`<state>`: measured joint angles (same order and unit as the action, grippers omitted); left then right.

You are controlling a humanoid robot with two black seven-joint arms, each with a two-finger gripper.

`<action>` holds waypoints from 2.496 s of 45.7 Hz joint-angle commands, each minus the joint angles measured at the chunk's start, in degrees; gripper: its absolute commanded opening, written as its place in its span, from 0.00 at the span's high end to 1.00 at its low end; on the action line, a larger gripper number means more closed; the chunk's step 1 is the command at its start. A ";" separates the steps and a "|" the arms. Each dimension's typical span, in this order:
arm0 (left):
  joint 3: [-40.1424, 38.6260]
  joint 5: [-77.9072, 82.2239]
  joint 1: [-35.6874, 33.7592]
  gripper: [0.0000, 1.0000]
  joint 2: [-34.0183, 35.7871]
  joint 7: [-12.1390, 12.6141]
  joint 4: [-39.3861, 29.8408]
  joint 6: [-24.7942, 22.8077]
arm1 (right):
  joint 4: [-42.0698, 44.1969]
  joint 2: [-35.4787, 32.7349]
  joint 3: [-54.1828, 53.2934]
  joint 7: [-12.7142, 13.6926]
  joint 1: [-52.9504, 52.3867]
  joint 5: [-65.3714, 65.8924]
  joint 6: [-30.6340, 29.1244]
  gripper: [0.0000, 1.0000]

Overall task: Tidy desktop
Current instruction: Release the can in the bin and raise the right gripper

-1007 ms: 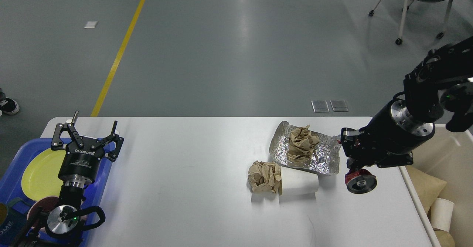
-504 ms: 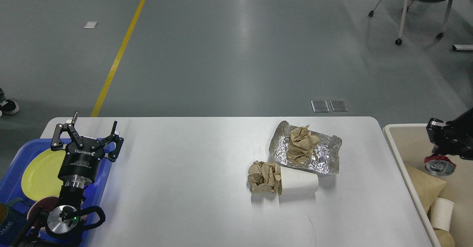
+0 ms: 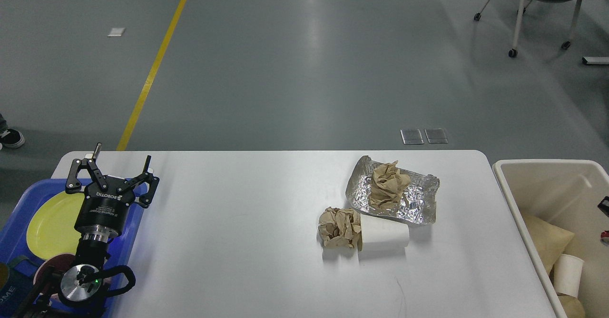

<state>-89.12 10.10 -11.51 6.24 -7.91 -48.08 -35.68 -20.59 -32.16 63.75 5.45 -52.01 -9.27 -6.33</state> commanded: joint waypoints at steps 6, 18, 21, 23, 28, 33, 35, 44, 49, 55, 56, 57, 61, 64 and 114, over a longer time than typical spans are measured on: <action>0.00 0.01 -0.01 0.04 0.00 0.00 0.00 0.00 | 11.62 9.74 -0.38 0.35 17.20 -0.92 13.09 1.00; 0.00 -0.08 -0.01 0.04 0.00 0.00 0.00 0.00 | 12.59 12.56 -2.48 0.52 22.04 -1.98 15.03 1.00; 0.00 -0.08 -0.01 0.04 0.00 -0.09 0.00 0.00 | 12.50 12.56 -2.75 0.43 22.31 -1.98 15.12 1.00; 0.00 -0.08 -0.01 0.04 0.00 0.00 0.00 0.00 | 12.50 12.48 -2.75 0.43 22.40 -1.98 15.03 1.00; 0.00 0.01 -0.01 0.04 0.00 0.00 0.00 0.00 | 12.33 12.47 -2.75 0.52 22.48 -1.98 15.03 1.00; 0.00 0.01 -0.01 0.04 0.00 0.00 0.00 0.00 | 11.97 12.30 -2.84 0.43 22.40 -1.98 15.03 0.98; 0.00 0.01 -0.01 0.04 0.00 0.00 0.00 0.00 | 11.97 12.39 -2.84 0.43 22.31 -1.98 15.29 0.66; 0.00 -0.08 -0.01 0.04 0.00 0.00 0.00 0.00 | 11.71 12.21 -2.66 0.43 21.69 -1.89 16.52 0.00; 0.00 0.01 -0.01 0.04 0.00 0.00 0.00 0.00 | 11.62 12.21 -2.66 0.43 21.60 -1.89 16.52 0.00; 0.00 0.01 -0.01 0.04 0.00 0.00 0.00 0.00 | 11.53 12.21 -2.75 0.43 21.60 -1.80 16.61 0.00; 0.00 -0.08 -0.01 0.04 0.00 0.00 0.00 0.00 | 11.53 12.21 -2.75 0.43 21.52 -1.80 16.61 0.00; 0.00 -0.08 -0.01 0.04 0.00 0.00 0.00 0.00 | 11.53 12.12 -2.75 0.43 21.52 -1.89 16.61 0.00; 0.00 0.01 -0.01 0.04 0.00 0.00 0.00 0.00 | 11.53 12.12 -2.75 0.43 21.43 -1.89 16.61 0.00; 0.00 -0.08 -0.01 0.04 0.00 0.00 0.00 0.00 | 11.36 12.04 -2.75 0.43 21.43 -1.80 16.61 0.00; 0.00 0.01 -0.01 0.04 0.00 0.00 0.00 0.00 | -36.53 4.21 9.47 0.70 -58.71 12.87 -41.99 0.00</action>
<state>-89.12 10.10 -11.52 6.24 -7.91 -48.08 -35.68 -54.63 -29.32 73.13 6.04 -101.15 3.71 -37.47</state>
